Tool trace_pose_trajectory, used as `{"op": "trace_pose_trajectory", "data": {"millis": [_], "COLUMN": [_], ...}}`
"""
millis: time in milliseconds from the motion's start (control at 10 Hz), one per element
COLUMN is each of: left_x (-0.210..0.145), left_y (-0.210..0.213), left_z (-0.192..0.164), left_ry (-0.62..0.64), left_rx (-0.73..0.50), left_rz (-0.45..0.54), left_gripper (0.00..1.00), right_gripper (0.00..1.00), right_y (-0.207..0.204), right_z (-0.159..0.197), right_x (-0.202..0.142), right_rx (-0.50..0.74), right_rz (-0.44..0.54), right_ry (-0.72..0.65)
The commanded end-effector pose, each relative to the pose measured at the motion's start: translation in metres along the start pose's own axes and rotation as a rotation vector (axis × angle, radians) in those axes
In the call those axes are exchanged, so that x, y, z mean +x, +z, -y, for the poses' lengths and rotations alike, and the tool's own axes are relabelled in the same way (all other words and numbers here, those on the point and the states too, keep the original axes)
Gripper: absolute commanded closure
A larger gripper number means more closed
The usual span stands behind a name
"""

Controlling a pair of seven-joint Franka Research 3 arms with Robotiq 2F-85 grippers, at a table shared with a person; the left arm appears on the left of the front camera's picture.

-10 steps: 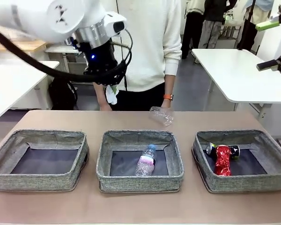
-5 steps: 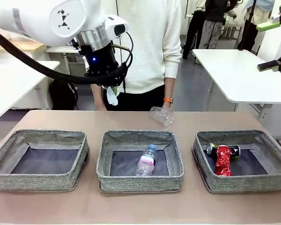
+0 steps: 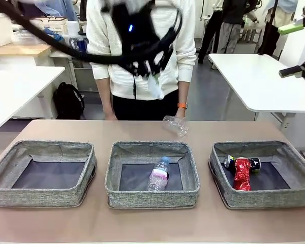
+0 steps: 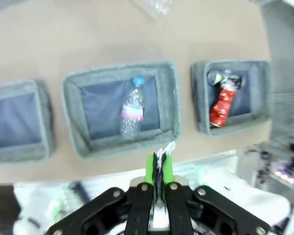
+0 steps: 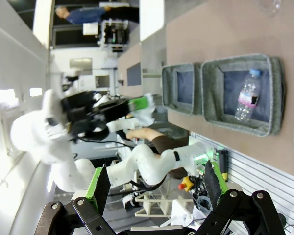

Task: Sort the waste into the appropriate baskets.
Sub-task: Pick up the waste item pointed out by the person.

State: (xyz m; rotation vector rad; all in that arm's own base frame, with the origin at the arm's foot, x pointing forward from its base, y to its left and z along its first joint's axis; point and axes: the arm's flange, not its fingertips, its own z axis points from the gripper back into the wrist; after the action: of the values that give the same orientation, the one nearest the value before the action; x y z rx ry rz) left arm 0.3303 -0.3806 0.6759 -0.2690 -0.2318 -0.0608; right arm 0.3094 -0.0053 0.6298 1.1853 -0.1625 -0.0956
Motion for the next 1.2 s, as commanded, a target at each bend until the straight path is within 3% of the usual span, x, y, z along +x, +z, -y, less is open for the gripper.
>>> {"op": "trace_pose_trajectory", "data": {"millis": [0, 200, 400, 600, 700, 1100], "left_x": [0.024, 0.037, 0.052, 0.059, 0.043, 0.043], "left_y": [0.03, 0.067, 0.089, 0.08, 0.074, 0.074], "left_z": [0.046, 0.058, 0.063, 0.059, 0.041, 0.041], "left_ry": [-0.001, -0.05, -0.061, -0.049, -0.049, -0.049], "left_rx": [0.096, 0.186, 0.184, 0.273, 0.203, 0.203], "left_rz": [-0.008, -0.008, -0.042, -0.022, -0.029, -0.029], "left_gripper": [0.94, 0.94, 0.94, 0.94, 0.94, 0.94], "right_gripper": [0.0, 0.0, 0.0, 0.0, 0.0, 0.0], "right_y": [0.002, 0.002, 0.002, 0.002, 0.002, 0.002], "right_z": [-0.001, -0.001, -0.001, -0.001, -0.001, -0.001], "right_x": [0.0, 0.0, 0.0, 0.0, 0.0, 0.0], "right_rx": [0.016, 0.016, 0.016, 0.016, 0.016, 0.016], "right_rz": [-0.004, -0.004, -0.004, -0.004, -0.004, -0.004], "right_ry": [0.014, 0.014, 0.014, 0.014, 0.014, 0.014]}}
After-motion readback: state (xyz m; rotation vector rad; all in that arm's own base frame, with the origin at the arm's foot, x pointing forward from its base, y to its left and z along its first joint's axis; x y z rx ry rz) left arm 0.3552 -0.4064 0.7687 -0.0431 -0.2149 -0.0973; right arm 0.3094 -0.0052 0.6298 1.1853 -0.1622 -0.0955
